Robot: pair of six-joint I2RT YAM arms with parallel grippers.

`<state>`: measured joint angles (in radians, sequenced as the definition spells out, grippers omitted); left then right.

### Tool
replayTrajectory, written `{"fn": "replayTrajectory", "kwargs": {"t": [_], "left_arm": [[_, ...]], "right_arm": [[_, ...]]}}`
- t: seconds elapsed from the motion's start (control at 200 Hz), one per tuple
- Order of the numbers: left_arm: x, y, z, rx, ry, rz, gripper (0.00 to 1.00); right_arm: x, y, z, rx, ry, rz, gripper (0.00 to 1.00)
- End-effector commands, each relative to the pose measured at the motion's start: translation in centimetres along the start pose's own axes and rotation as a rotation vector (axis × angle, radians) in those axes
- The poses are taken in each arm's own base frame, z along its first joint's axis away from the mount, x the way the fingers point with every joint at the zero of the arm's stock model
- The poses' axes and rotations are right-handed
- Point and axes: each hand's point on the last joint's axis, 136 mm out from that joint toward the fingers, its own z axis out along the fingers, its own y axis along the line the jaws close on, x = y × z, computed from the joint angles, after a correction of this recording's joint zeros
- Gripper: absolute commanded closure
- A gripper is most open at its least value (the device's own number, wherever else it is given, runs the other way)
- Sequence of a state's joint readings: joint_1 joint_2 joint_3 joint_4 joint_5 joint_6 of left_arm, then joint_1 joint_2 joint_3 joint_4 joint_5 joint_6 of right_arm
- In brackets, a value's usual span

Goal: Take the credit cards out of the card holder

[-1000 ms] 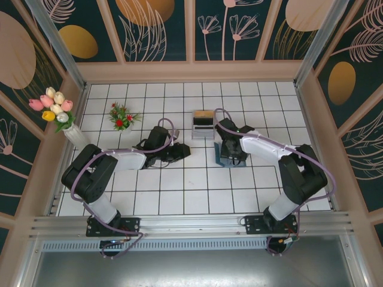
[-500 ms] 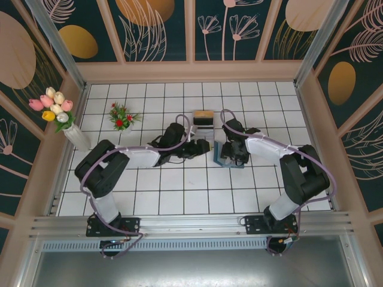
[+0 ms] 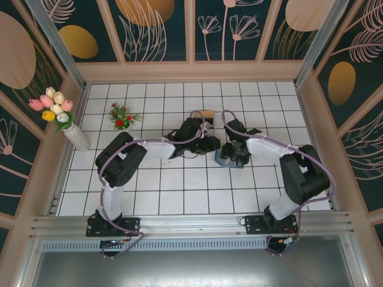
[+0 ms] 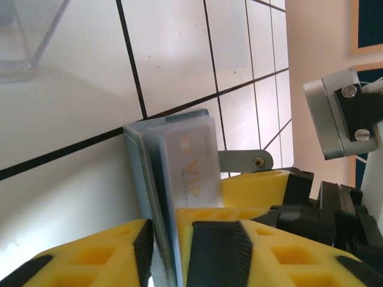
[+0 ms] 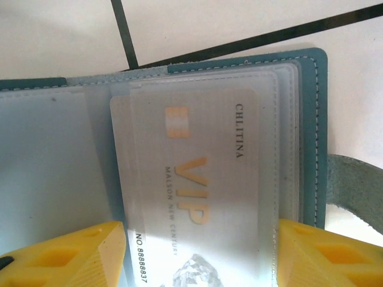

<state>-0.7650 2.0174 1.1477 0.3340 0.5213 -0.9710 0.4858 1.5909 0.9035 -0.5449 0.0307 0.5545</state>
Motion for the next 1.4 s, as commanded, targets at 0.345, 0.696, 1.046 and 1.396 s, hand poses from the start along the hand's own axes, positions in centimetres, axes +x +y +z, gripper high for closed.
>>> {"fn": "replayTrajectory", "kwargs": {"t": [0.345,0.696,1.046,1.396], "left_arm": [[0.1,2.4,-0.7,-0.141,-0.030,0.020,0.94],[1.3,4.2,-7.5,-0.204,-0.117,0.042,0.97],[2.3,8.4,-11.9,-0.289,-0.144,0.033,0.88],[1.2,9.2,-13.7,-0.438,-0.169,0.056,0.71]], "right_arm": [[-0.7,0.0,-1.7,-0.043,-0.047,0.004,0.35],[-1.9,5.3,-5.5,-0.364,-0.076,-0.025,0.36],[-1.8,13.3,-5.8,-0.640,-0.017,-0.081,0.51],[0.0,17.6,-3.3,-0.685,0.073,-0.101,0.84]]}}
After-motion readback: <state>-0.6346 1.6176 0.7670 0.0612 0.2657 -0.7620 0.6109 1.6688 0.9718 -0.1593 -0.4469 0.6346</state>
